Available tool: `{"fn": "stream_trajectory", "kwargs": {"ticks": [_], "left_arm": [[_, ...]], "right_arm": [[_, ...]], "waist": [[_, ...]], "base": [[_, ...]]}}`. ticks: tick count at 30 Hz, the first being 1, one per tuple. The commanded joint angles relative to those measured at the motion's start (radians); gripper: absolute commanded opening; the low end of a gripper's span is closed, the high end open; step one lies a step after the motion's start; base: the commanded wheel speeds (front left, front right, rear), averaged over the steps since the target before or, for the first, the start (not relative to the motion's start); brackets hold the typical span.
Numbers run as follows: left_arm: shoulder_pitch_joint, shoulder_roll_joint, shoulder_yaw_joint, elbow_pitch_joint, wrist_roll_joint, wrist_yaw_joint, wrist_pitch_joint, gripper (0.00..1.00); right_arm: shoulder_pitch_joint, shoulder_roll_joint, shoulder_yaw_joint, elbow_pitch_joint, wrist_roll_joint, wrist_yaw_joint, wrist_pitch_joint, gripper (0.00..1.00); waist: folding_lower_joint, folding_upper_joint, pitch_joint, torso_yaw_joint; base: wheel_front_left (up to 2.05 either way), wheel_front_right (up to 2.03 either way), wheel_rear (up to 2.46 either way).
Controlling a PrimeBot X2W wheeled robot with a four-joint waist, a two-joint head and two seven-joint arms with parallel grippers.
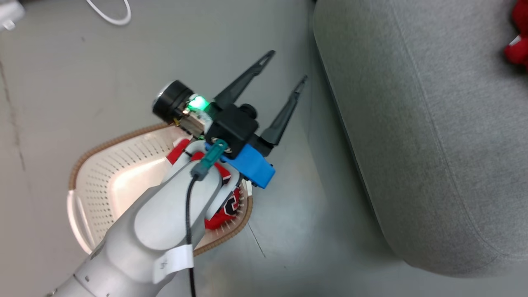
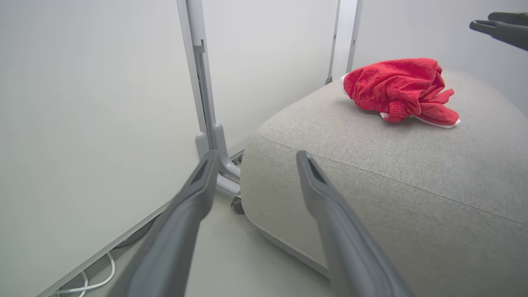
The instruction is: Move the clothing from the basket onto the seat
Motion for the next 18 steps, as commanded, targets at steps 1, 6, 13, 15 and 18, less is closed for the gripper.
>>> {"fn": "stream_trajectory", "kwargs": {"ticks": [1,6,13,15,18], "left_arm": [[0.04,0.003,0.041,-0.019,-0.004,0.019,-0.005,1.0],[0.118,0.004,0.127,-0.052,0.001,0.037,-0.006,1.0],[0.258,-0.017,0.289,-0.089,0.015,0.045,-0.006,1.0],[0.296,-0.022,0.335,-0.096,0.025,0.042,-0.006,1.0],[0.352,-0.031,0.404,-0.106,0.041,0.034,-0.005,1.0]], "right_arm": [[0.033,0.013,0.046,-0.037,-0.016,0.0,-0.003,1.0],[0.057,0.004,0.154,-0.068,-0.01,0.0,-0.003,1.0],[0.096,0.015,0.344,-0.095,-0.003,0.0,-0.003,1.0],[0.11,0.025,0.386,-0.098,0.002,0.0,-0.003,1.0],[0.132,0.037,0.435,-0.097,0.007,0.0,-0.003,1.0]], "waist": [[0.0,0.0,-0.092,0.029],[0.0,0.0,-0.168,0.059],[0.0,0.0,-0.279,0.128],[0.0,0.0,-0.305,0.147],[0.0,0.0,-0.34,0.174]], "base": [[0.0,0.0,0.0],[0.0,0.0,0.0],[0.0,0.0,0.0],[0.0,0.0,0.0],[0.0,0.0,0.0]]}}
